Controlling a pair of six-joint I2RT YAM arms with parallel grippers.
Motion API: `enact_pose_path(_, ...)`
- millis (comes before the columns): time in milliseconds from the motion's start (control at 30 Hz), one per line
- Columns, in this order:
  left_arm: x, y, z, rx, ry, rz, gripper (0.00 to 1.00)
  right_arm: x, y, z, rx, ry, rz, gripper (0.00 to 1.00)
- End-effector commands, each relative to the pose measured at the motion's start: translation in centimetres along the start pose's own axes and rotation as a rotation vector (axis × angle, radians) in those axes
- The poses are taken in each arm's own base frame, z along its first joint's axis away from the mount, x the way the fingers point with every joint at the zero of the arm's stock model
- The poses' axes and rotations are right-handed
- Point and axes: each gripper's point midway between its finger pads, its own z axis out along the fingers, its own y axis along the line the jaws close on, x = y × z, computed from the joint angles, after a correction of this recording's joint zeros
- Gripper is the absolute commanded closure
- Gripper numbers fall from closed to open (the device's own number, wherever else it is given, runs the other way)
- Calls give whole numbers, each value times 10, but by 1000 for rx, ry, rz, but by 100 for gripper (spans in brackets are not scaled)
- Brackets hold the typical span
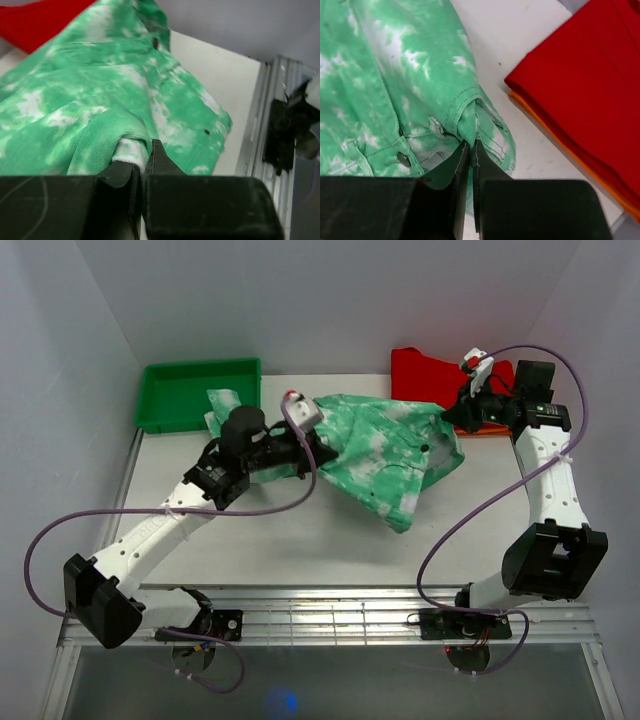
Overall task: Fold and stack the trousers
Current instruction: Flatten the trousers out
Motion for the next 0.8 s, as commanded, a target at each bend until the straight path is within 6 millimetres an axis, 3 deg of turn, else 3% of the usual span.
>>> enact_pose_path(0, 45, -65, 11, 168, 99, 163, 100, 37, -23, -25, 47, 164, -95, 92)
enact_pose_path(67, 73, -92, 25, 234, 161, 165, 100, 52, -49, -41, 114, 211, -140, 92)
enact_pose_path(100, 86, -120, 30, 301, 188, 173, 100, 59, -57, -44, 127, 236, -158, 92)
enact_pose_path(133, 98, -130, 33, 330, 211, 176, 97, 72, -70, -50, 159, 275, -155, 92)
enact_pose_path(167, 113, -140, 40, 356, 250, 163, 76, 78, -77, -54, 163, 291, -181, 92)
enact_pose_path(200, 116, -150, 43, 384, 259, 149, 64, 88, -82, -55, 156, 312, -184, 92)
enact_pose_path(233, 106, -152, 47, 379, 253, 100, 51, 98, -85, -59, 161, 348, -186, 92)
enact_pose_path(267, 107, -151, 52, 368, 269, 75, 29, 106, -87, -61, 163, 370, -195, 92)
enact_pose_path(333, 90, -145, 54, 364, 253, 46, 19, 131, -88, -64, 151, 443, -224, 91)
enact_pose_path(367, 73, -142, 53, 360, 229, 15, 15, 136, -88, -64, 149, 457, -223, 84)
enact_pose_path(400, 58, -123, 50, 319, 199, -8, 7, 142, -86, -63, 141, 470, -203, 73)
enact_pose_path(433, 48, -115, 45, 310, 186, -53, 4, 139, -86, -63, 145, 463, -185, 55)
enact_pose_path(467, 35, -100, 41, 269, 165, -94, 2, 138, -83, -63, 141, 462, -160, 45)
enact_pose_path(500, 25, -63, 33, 177, 141, -117, 2, 133, -82, -64, 147, 453, -142, 33)
enact_pose_path(533, 23, -41, 28, 109, 140, -132, 2, 127, -80, -65, 158, 438, -93, 9)
enact_pose_path(567, 25, -19, 21, 46, 157, -149, 2, 116, -82, -69, 173, 423, -91, 7)
enact_pose_path(600, 23, 27, 7, -69, 150, -146, 2, 115, -74, -72, 155, 435, -61, 6)
enact_pose_path(633, 29, 49, -3, -134, 168, -162, 2, 113, -70, -75, 149, 446, -54, 5)
enact_pose_path(667, 33, 71, -13, -175, 174, -182, 2, 115, -65, -79, 138, 465, -49, 5)
enact_pose_path(700, 38, 106, -32, -235, 189, -142, 2, 123, -52, -85, 103, 505, -21, 5)
enact_pose_path(733, 63, 119, -37, -256, 277, -161, 2, 131, -45, -90, 83, 546, -22, 7)
enact_pose_path(767, 75, 139, -45, -318, 324, -145, 2, 140, -39, -94, 53, 582, -50, 7)
